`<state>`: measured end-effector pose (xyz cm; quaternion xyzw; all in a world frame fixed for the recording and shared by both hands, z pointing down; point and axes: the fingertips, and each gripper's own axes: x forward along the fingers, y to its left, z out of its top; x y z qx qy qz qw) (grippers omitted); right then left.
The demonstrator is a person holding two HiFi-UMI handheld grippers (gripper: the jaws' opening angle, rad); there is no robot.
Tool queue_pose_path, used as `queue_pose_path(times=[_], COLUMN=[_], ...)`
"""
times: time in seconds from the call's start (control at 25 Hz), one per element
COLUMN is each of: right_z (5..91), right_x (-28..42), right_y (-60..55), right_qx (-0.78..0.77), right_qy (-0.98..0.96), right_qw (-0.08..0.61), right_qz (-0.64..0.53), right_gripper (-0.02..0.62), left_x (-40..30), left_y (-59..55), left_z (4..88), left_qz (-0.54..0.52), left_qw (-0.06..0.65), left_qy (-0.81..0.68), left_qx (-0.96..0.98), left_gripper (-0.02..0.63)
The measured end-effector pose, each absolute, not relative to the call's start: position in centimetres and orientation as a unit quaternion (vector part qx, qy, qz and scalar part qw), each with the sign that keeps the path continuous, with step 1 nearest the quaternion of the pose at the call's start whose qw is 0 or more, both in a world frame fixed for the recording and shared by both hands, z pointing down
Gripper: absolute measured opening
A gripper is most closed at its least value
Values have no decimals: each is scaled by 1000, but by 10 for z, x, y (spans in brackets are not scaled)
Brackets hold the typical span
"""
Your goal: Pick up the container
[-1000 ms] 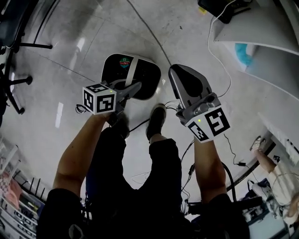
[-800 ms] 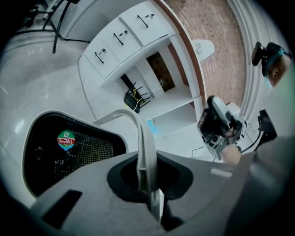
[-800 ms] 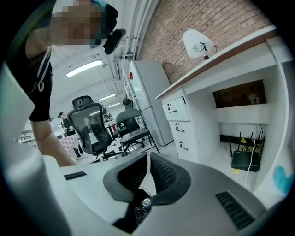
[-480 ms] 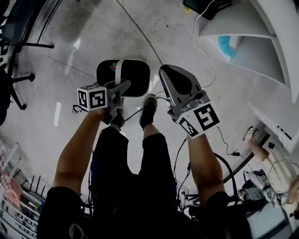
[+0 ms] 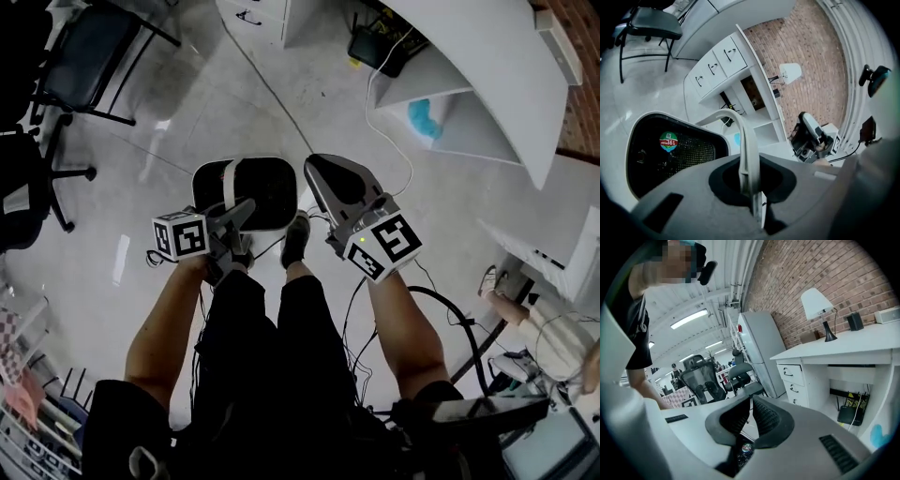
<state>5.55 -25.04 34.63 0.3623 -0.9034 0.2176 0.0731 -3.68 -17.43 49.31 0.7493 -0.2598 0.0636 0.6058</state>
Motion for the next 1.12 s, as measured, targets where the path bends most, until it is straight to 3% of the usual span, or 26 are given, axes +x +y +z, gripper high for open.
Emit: queue_pose_path(times=[0.52, 1.12], right_z=[209, 100], right_x=[37, 35], right_y=[-221, -210], right_qx=[361, 392], right_qy=[-912, -908], right_qw=[66, 34], right_qz=[187, 144], right_gripper=[25, 25], left_x=[-63, -69], left_y=[-152, -155], left_z=[341, 178], left_qz=[45, -51], left_qw=[594, 597], left_qy=[-277, -249], left_qx=[754, 761], left_gripper=[21, 21])
